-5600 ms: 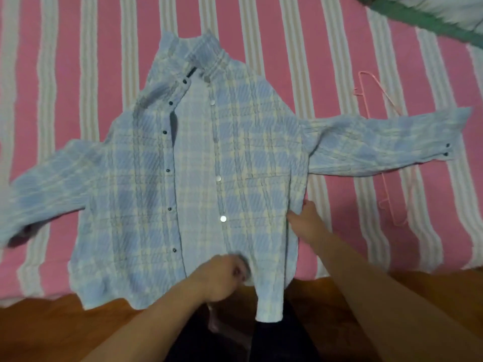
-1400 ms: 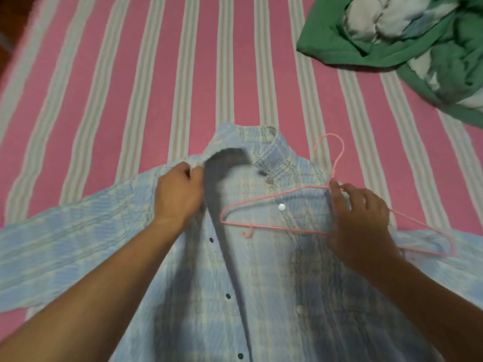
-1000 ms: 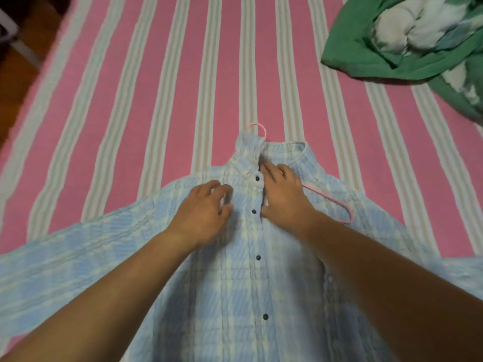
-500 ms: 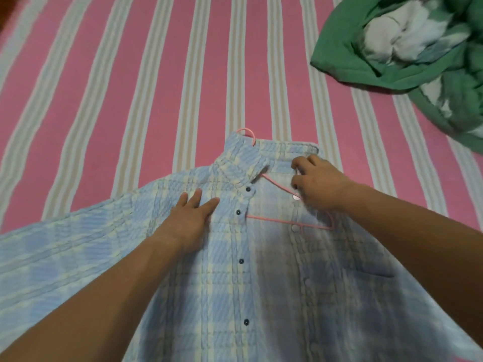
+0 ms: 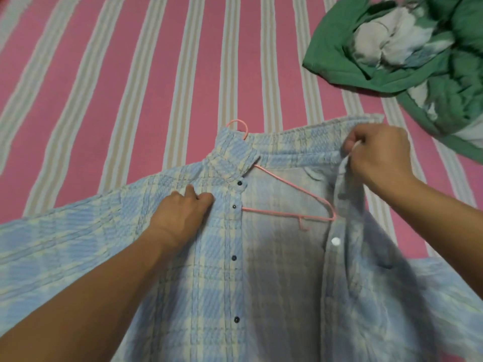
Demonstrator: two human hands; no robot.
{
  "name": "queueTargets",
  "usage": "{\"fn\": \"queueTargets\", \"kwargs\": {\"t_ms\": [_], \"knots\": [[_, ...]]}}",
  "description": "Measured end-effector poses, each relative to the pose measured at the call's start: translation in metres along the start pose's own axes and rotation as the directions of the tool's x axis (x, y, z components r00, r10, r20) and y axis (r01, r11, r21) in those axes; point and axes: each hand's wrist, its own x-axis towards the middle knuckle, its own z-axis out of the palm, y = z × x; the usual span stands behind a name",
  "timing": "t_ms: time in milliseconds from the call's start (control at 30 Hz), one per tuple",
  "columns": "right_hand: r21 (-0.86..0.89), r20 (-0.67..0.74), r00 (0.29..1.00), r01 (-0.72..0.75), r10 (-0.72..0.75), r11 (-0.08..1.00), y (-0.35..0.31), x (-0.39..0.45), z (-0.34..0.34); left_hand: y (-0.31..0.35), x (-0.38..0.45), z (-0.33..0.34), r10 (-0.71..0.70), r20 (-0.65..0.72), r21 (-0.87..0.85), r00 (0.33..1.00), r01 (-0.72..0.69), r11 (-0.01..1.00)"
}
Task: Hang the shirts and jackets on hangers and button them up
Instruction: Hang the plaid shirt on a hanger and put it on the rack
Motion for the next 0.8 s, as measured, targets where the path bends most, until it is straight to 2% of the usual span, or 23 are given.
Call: {"fn": "queueTargets", "kwargs": {"t_ms": [33,100,133,200,267,367,400,433,500,533,567,633,667,733,800], "knots": [[0.057,0.009,1.000,0.003,-0.004,0.998,-0.006,0.004,-0.003,-0.001,0.002,-0.002,0.010,0.006,0.026,1.000,-0.011,1.000],[0.027,0.079,0.991,0.111,-0.112,0.994,-0.010,0.008,-0.008,-0.001,0.004,-0.008,0.011,0.022,0.069,1.000,-0.013,0.998],[0.027,0.138,0.985,0.105,-0.107,0.994,-0.007,0.011,-0.010,0.002,0.004,-0.012,0.004,0.036,0.075,0.999,-0.007,0.997],[0.206,0.255,0.965,-0.118,0.063,0.971,-0.011,0.015,-0.015,0.009,0.004,-0.017,-0.031,0.063,0.086,0.998,0.026,0.996],[0.371,0.272,0.947,-0.267,0.171,0.890,-0.020,0.021,-0.009,0.018,0.005,-0.020,-0.066,0.055,0.111,0.996,0.060,0.992],[0.531,0.231,0.952,-0.298,0.202,0.793,-0.046,0.016,0.029,0.029,0.014,-0.021,-0.100,0.011,0.175,0.995,0.097,0.980],[0.577,0.276,0.942,-0.321,0.190,0.751,-0.051,0.011,0.045,0.032,0.016,-0.021,-0.128,-0.003,0.181,0.992,0.126,0.975],[0.582,0.382,0.913,-0.357,0.142,0.731,-0.053,0.002,0.061,0.034,0.017,-0.021,-0.160,-0.019,0.170,0.987,0.161,0.972],[0.499,0.619,0.784,-0.341,-0.053,0.796,-0.051,-0.023,0.083,0.035,0.016,-0.022,-0.207,-0.067,0.103,0.976,0.213,0.972],[0.454,0.661,0.741,-0.270,-0.117,0.849,-0.046,-0.037,0.090,0.034,0.015,-0.020,-0.226,-0.096,0.050,0.970,0.231,0.972],[0.425,0.632,0.759,-0.175,-0.153,0.888,-0.042,-0.049,0.094,0.032,0.014,-0.016,-0.238,-0.118,-0.027,0.964,0.237,0.971],[0.342,0.440,0.884,-0.004,-0.156,0.940,-0.026,-0.066,0.102,0.028,0.011,-0.003,-0.254,-0.125,-0.236,0.959,0.220,0.947],[0.278,0.344,0.932,0.016,-0.115,0.961,-0.015,-0.068,0.103,0.028,0.010,0.003,-0.242,-0.121,-0.311,0.963,0.195,0.930],[0.115,0.255,0.966,-0.062,0.031,0.991,0.011,-0.059,0.105,0.029,0.007,0.014,-0.209,-0.146,-0.385,0.967,0.139,0.912],[-0.050,0.331,0.936,-0.109,0.120,0.993,0.027,-0.045,0.109,0.031,0.000,0.017,-0.193,-0.137,-0.418,0.972,0.120,0.900]]}}
